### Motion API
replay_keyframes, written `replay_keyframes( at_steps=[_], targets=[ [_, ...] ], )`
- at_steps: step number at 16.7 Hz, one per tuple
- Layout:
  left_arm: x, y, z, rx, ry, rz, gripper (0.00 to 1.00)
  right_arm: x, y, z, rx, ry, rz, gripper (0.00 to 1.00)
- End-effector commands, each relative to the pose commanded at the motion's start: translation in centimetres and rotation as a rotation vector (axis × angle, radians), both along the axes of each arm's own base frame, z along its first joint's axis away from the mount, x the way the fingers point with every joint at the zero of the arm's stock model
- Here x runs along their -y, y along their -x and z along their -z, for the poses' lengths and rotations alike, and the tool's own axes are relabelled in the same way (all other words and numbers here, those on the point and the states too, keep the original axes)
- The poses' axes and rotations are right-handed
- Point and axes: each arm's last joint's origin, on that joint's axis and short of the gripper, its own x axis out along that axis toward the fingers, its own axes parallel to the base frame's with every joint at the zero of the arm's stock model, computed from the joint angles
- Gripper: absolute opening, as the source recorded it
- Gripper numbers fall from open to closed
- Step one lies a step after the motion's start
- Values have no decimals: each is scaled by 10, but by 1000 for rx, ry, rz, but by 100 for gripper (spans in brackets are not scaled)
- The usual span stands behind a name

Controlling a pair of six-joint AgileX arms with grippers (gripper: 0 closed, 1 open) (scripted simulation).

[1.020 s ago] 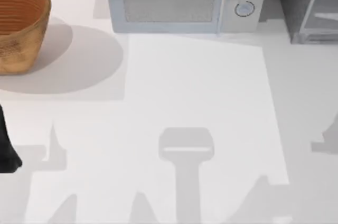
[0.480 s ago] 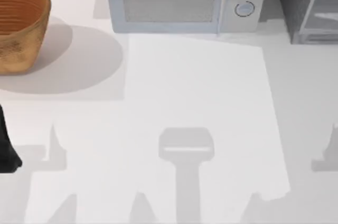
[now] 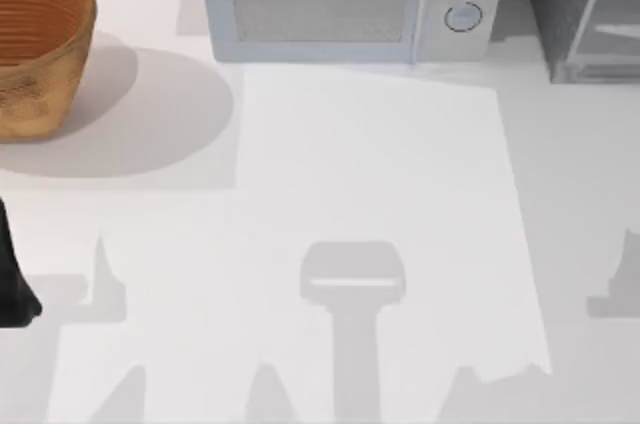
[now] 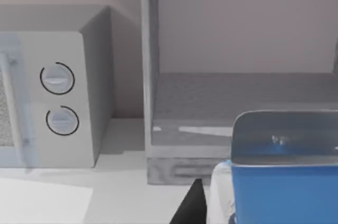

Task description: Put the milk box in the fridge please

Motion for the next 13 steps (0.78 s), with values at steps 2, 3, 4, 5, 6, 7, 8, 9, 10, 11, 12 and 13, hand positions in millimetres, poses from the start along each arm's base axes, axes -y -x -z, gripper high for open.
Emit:
replay_keyframes(
  at_steps=[2,3,4,5,6,7,8,9,10,11,12,13],
  targets=[
    [0,0,0,0,0,0,100,1,-5,-17,24,2,-5,0],
    [0,0,0,0,0,0,100,1,-9,-27,34,4,-6,0],
    [0,0,0,0,0,0,100,2,-15,-37,41,5,-7,0],
    [0,0,0,0,0,0,100,4,-23,-47,47,7,-7,0],
    [0,0,0,0,0,0,100,5,-33,-57,49,9,-6,0],
    [0,0,0,0,0,0,100,8,-46,-66,50,11,-5,0],
    [0,0,0,0,0,0,100,10,-60,-73,48,13,-3,0],
    [0,0,0,0,0,0,100,14,-77,-79,44,14,-2,0],
    [0,0,0,0,0,0,100,18,-95,-82,39,15,0,0],
    [0,0,0,0,0,0,100,23,-114,-83,32,15,2,0],
    [0,0,0,0,0,0,100,29,-134,-81,25,15,4,0],
    [0,0,0,0,0,0,100,35,-155,-77,17,14,5,0]
  ],
)
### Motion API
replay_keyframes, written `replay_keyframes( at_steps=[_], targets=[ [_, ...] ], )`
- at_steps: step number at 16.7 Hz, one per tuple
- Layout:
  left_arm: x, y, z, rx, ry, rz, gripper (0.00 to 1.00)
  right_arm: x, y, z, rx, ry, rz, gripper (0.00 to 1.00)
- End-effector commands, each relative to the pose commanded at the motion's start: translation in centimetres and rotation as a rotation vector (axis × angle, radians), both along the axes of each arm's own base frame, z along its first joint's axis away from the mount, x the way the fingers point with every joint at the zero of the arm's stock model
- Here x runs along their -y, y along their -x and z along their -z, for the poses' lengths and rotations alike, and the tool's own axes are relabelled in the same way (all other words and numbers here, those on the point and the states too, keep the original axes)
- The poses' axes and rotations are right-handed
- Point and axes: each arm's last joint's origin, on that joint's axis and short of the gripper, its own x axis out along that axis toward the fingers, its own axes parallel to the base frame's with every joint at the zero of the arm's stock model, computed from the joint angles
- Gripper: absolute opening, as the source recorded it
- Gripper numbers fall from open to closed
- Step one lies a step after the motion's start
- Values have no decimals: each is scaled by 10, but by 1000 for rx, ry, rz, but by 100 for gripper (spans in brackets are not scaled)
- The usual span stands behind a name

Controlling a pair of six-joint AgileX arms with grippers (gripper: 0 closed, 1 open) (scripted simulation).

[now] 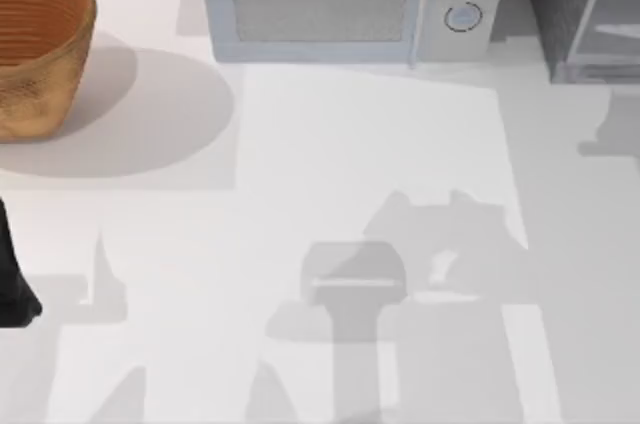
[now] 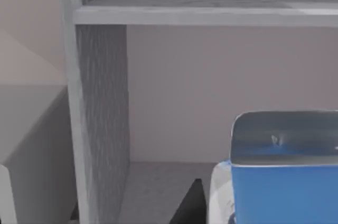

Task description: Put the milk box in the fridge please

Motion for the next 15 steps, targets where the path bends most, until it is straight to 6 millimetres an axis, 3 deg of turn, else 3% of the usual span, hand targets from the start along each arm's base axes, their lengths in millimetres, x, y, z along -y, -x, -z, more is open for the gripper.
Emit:
replay_keyframes(
  at_steps=[4,7,11,15],
  targets=[
    [0,0,0,0,0,0,100,28,-75,42,-32,-7,4,0],
    [0,0,0,0,0,0,100,48,-113,86,-47,-13,4,0],
    [0,0,0,0,0,0,100,64,-138,129,-45,-15,2,0],
    [0,0,0,0,0,0,100,68,-142,140,-41,-15,2,0]
  ],
)
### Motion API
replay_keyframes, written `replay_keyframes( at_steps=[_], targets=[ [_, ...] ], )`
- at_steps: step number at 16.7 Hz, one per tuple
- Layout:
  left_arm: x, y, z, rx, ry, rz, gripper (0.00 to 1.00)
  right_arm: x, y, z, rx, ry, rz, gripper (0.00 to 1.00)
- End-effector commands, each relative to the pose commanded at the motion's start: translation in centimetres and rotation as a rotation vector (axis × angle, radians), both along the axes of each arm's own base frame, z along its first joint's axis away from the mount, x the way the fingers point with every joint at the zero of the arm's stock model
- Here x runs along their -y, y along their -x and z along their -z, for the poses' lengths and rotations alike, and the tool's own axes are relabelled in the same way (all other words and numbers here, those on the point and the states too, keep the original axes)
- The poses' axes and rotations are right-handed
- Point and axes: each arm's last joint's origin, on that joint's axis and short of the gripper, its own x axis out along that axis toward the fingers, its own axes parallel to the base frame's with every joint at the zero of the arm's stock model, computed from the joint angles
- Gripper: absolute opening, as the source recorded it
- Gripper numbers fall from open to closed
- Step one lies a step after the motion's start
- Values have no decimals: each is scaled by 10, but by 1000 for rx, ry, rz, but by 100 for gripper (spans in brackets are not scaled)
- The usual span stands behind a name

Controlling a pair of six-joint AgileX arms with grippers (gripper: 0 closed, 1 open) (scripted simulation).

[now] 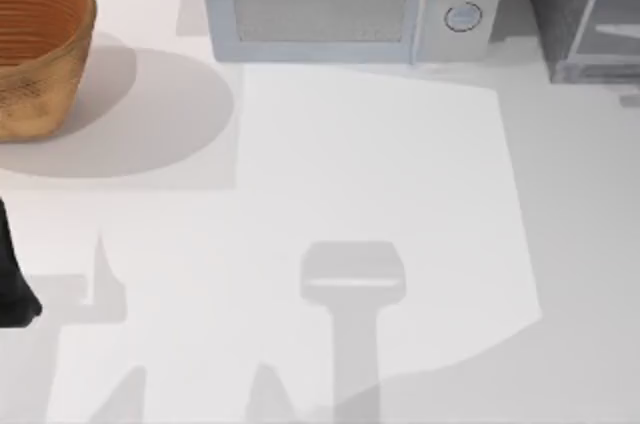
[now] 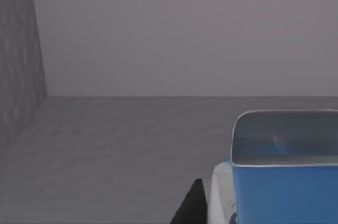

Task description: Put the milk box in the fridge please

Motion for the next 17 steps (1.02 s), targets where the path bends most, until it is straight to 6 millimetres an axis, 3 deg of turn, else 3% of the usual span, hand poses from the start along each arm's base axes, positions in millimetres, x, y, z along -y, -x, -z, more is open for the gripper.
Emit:
replay_keyframes(
  at_steps=[6,14,17],
  targets=[
    [0,0,0,0,0,0,100,-3,-8,2,-8,-4,-10,0],
    [0,0,0,0,0,0,100,1,-91,-11,1,-2,-7,0],
    [0,0,0,0,0,0,100,0,-113,-18,0,-2,-5,0]
  ],
)
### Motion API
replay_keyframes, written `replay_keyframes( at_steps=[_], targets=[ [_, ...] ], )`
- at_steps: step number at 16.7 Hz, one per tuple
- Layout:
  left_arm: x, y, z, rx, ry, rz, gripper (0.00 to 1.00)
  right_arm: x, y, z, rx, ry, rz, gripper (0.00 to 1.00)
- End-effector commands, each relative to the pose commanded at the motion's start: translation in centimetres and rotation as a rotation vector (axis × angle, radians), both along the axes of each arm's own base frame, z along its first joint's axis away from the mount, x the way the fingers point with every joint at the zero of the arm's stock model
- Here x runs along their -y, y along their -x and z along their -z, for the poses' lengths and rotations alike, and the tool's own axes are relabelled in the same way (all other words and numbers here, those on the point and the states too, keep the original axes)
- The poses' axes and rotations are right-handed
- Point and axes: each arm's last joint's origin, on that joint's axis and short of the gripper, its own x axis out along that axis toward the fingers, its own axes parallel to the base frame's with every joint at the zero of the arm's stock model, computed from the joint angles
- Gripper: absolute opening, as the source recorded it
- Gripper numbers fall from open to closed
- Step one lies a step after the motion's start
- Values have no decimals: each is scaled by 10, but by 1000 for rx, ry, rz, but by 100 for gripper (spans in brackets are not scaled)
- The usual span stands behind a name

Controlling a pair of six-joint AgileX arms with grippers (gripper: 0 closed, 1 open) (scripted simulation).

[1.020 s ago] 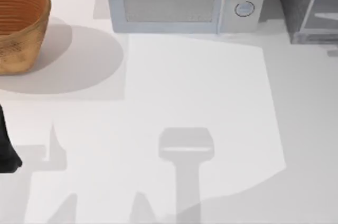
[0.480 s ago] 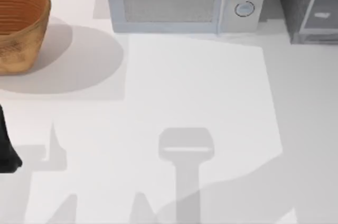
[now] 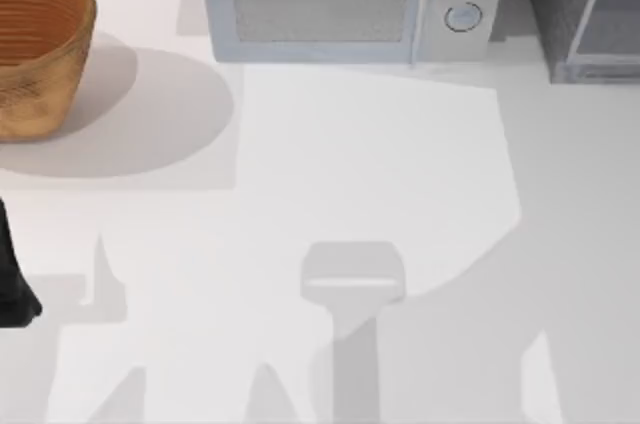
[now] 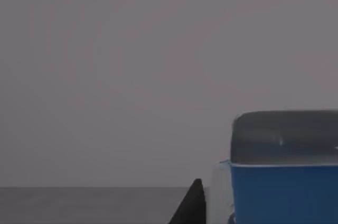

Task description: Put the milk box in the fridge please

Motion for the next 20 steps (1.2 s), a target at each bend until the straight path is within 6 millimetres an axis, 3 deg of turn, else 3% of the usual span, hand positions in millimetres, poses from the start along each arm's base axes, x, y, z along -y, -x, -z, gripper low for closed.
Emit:
replay_keyframes(
  at_steps=[6,19,20],
  targets=[
    [0,0,0,0,0,0,100,-1,-6,-1,-6,-1,1,0],
    [0,0,0,0,0,0,100,-1,-6,-1,-6,-1,1,98],
    [0,0,0,0,0,0,100,-1,-6,-1,-6,-1,1,100]
  ],
)
